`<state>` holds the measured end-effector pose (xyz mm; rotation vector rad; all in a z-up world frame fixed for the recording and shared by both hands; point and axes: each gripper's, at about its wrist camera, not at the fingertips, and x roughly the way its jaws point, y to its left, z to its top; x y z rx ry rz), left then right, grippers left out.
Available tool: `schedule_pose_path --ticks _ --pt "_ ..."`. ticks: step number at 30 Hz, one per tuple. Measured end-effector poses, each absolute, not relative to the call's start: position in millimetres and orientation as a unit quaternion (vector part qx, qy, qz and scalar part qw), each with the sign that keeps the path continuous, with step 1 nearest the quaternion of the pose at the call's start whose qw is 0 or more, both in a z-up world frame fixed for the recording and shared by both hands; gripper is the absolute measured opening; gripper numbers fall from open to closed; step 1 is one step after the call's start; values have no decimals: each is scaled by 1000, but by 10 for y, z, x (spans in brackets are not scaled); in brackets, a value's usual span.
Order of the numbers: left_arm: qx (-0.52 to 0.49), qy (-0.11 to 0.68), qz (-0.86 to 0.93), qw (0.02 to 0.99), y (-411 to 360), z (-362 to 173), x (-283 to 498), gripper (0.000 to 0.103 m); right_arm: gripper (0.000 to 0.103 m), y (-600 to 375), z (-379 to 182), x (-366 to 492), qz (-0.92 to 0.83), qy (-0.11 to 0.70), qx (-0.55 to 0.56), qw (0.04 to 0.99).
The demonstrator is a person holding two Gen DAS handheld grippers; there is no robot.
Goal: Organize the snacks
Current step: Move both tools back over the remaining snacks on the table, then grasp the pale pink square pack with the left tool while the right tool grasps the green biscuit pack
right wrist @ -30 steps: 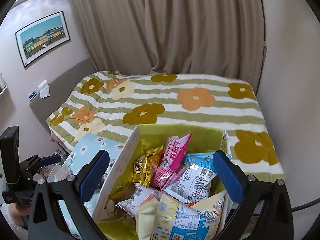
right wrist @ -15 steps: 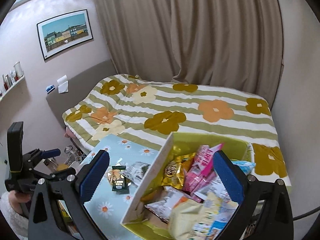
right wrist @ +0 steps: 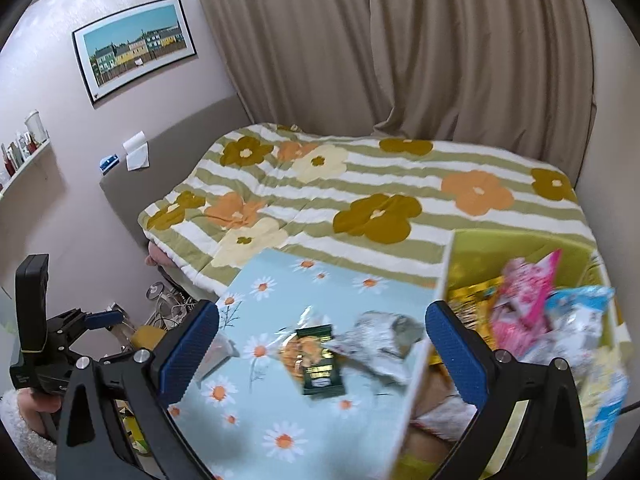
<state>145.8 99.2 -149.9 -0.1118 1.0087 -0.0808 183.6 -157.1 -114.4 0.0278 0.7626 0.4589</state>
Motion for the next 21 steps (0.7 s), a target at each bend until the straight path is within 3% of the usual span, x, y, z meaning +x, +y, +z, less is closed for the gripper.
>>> schedule_pose_path --ticks 12,15,21 --pt "-16 550 -131 825 1342 -2292 1870 100 103 -1031 -1931 1844 145 427 19 892" --pt "7 564 -155 811 1302 -2489 1981 100 97 -992 -2158 1827 129 451 27 883" --pt "18 591 -171 788 1295 -2804 2131 95 96 -964 -2445 1863 122 482 12 867"
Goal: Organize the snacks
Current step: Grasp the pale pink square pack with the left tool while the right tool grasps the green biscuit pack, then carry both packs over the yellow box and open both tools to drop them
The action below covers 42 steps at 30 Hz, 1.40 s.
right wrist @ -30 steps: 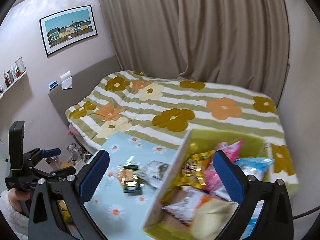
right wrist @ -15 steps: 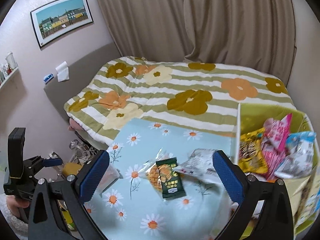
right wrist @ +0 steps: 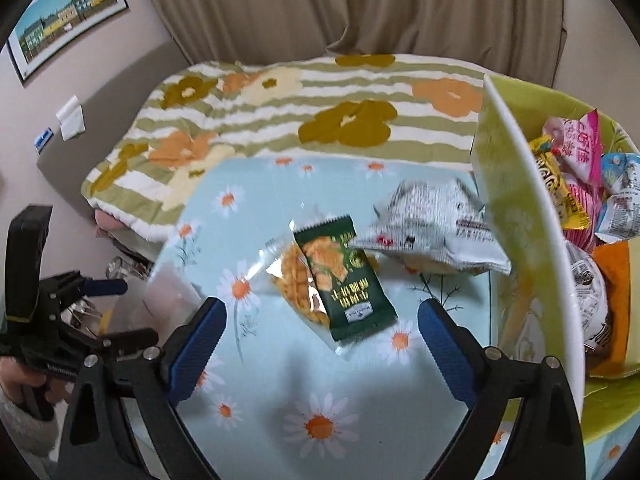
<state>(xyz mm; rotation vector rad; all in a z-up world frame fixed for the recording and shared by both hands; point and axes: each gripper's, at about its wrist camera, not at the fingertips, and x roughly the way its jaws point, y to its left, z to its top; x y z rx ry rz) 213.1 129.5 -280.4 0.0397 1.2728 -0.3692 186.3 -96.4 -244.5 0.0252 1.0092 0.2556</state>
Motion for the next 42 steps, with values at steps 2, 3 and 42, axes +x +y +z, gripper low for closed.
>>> schedule_pose_path --ticks 2,3,42 --pt "23 600 -167 782 1304 -2905 2174 91 96 -956 -2518 1903 131 486 6 864" --pt "23 606 -165 778 1303 -2952 2192 86 96 -954 -2550 1921 134 489 3 862" --pt "12 609 -126 783 1246 -2954 2319 60 43 -867 -2959 2381 184 530 -60 826"
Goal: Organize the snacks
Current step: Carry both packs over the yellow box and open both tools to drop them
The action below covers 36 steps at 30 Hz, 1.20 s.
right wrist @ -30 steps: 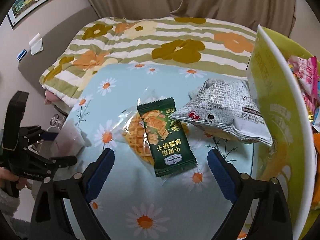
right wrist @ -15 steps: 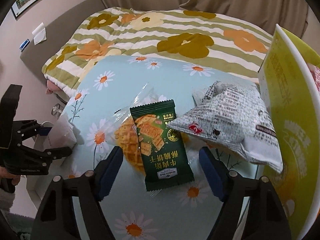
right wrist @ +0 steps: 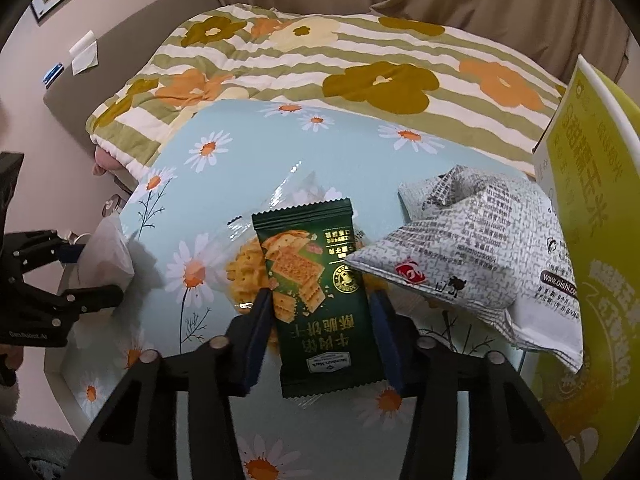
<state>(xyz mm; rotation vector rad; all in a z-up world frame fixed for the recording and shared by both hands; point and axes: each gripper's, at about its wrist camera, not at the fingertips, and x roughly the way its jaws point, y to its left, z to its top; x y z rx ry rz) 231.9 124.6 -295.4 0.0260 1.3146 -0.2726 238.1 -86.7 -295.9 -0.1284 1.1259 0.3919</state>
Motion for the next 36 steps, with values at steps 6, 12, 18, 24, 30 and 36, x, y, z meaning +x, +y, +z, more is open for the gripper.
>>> schedule_pose_path --ticks 6,12,18,24,30,36 --pt "8 601 -131 788 1248 -2845 2299 60 43 -841 -2892 2322 187 523 -51 830" --pt "-2 583 -131 802 1285 -2651 2255 60 43 -775 -2724 2210 194 513 -37 835" --pt "-16 559 -132 818 1321 -2373 2255 60 43 -742 -2374 2066 192 491 -10 850" --pt "-18 523 -174 834 1186 -1979 2304 60 43 -830 -1930 1915 168 455 13 874" --pt "-13 479 -224 849 929 -1555 2434 60 43 -1088 -1559 1748 115 432 40 894" --pt "-9 443 -262 858 373 -1181 2553 60 43 -1605 -1165 1639 78 394 52 914"
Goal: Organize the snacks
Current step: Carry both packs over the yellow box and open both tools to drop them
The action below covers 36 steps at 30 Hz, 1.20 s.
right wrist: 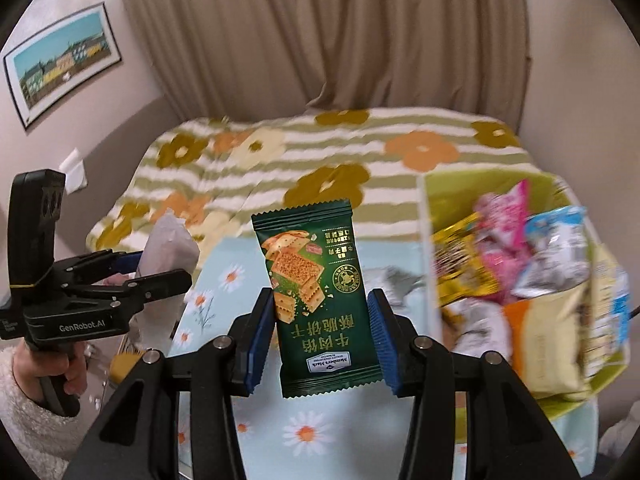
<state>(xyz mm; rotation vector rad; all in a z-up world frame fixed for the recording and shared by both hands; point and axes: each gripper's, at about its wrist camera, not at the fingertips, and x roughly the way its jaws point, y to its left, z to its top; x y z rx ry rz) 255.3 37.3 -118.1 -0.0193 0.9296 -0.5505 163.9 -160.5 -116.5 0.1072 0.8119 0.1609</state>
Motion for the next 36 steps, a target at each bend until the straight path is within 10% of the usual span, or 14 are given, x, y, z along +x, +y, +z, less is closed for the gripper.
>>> schedule_pose_path --ticks 27,29,32,36 --pt "5 524 -240 817 -2340 -1465 2503 60 43 -3678 -1047 1959 144 400 73 902" --pt "-1 534 -238 811 -2331 -1514 2480 64 43 -3695 -1057 1970 145 400 77 902" --pt "-8 524 -230 820 -2269 -1477 2468 103 43 -3674 -1057 1964 146 398 79 902" --pt "-6 511 -215 833 -2137 -1397 2467 102 43 -3666 -1050 1967 149 401 70 901"
